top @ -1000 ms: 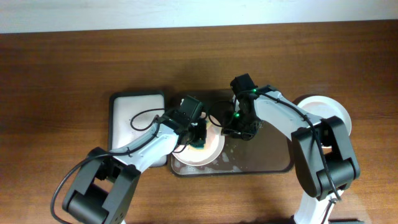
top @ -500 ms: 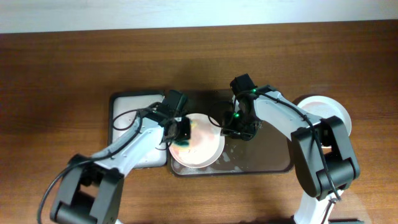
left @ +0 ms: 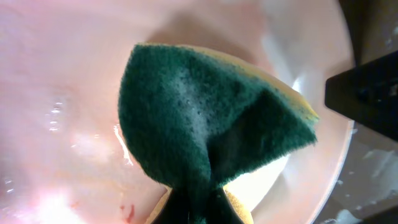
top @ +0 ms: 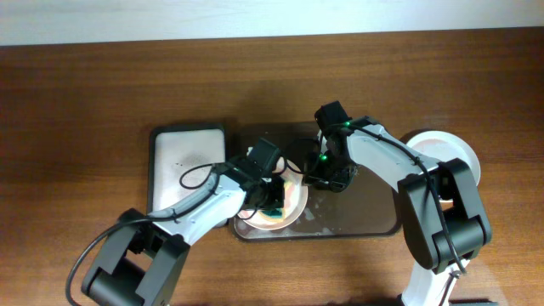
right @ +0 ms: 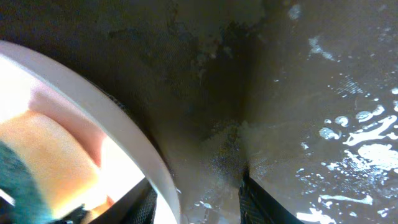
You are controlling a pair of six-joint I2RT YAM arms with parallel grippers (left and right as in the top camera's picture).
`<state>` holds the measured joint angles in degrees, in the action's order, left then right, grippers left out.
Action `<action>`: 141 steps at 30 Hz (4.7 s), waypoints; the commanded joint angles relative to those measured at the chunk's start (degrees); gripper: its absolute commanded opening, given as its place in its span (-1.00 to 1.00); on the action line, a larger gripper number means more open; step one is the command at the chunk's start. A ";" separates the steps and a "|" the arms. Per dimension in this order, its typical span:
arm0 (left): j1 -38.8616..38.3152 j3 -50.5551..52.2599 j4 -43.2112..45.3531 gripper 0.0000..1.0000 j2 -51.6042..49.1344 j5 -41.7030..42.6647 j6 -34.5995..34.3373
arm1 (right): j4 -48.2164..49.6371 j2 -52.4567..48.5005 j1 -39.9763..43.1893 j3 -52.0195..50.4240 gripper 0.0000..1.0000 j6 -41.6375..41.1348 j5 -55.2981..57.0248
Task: Clean dirty plates on tray and stack at the side
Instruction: 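Scrub the pink plate with the sponge in the left gripper, then return the sponge to the white tray with the left gripper, then lift the pink plate with the right gripper and stack it on the right pile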
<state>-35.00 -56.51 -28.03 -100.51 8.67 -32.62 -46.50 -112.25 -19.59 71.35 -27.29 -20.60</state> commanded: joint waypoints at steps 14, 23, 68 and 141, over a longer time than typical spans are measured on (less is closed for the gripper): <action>1.57 -4.39 -1.14 -1.00 0.46 -29.27 2.25 | -1.14 -1.51 -0.22 -0.11 -0.13 -0.66 2.78; 6.29 -5.90 -10.19 -1.00 13.60 -28.96 2.69 | -1.11 -1.51 -0.15 -0.11 -0.14 -0.66 3.54; 22.32 -0.68 -9.68 -1.00 0.76 -16.35 11.74 | -2.49 21.99 -28.39 0.11 -0.92 8.57 83.49; 10.19 -10.80 -14.49 -1.00 -8.57 -21.27 5.99 | -10.16 18.86 30.42 -1.99 -0.03 13.57 12.20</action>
<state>-25.12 -67.61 -42.22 -108.66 -7.35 -25.08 -56.49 -92.97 11.25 69.84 -14.31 -8.49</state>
